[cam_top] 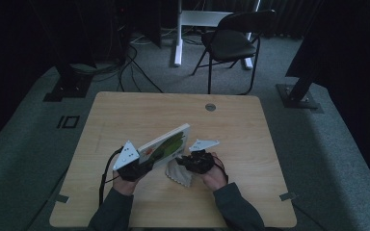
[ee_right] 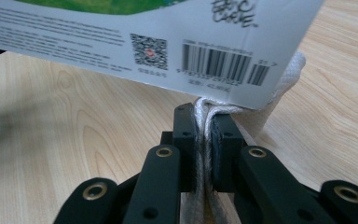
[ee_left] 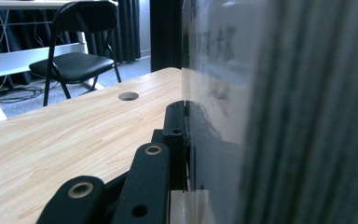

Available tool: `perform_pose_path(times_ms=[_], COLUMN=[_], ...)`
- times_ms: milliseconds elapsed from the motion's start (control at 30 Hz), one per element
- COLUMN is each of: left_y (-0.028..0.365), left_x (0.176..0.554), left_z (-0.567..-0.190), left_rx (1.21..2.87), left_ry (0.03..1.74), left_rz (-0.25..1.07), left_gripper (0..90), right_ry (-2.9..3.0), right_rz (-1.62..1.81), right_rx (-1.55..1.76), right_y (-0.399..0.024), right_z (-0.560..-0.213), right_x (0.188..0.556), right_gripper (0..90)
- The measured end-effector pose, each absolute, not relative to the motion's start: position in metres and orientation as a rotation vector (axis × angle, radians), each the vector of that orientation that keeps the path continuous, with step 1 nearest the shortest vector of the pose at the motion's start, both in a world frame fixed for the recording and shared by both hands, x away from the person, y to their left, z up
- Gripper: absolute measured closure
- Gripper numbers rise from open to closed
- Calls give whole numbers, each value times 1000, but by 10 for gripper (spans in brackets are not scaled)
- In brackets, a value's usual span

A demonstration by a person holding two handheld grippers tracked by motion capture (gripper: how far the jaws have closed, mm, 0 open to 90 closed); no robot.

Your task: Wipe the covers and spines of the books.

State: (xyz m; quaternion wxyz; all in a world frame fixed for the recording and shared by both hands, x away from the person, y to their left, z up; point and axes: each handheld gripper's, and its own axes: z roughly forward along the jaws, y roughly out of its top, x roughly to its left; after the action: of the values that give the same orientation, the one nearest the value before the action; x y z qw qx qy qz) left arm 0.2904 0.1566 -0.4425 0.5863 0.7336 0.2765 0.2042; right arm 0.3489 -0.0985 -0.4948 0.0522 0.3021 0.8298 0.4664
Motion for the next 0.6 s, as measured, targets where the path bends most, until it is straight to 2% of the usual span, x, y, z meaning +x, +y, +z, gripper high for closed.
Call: perform_pose_path(times_ms=[600], left_y=[156], left_x=[291], left_z=[-443], left_rx=[1706], left_ry=[642], left_rz=[483], left_gripper=[777], right_ry=[2547], right_rz=[1438], right_rx=[835], right_y=[-85], right_z=[-489], right_x=[336], right_gripper=[830])
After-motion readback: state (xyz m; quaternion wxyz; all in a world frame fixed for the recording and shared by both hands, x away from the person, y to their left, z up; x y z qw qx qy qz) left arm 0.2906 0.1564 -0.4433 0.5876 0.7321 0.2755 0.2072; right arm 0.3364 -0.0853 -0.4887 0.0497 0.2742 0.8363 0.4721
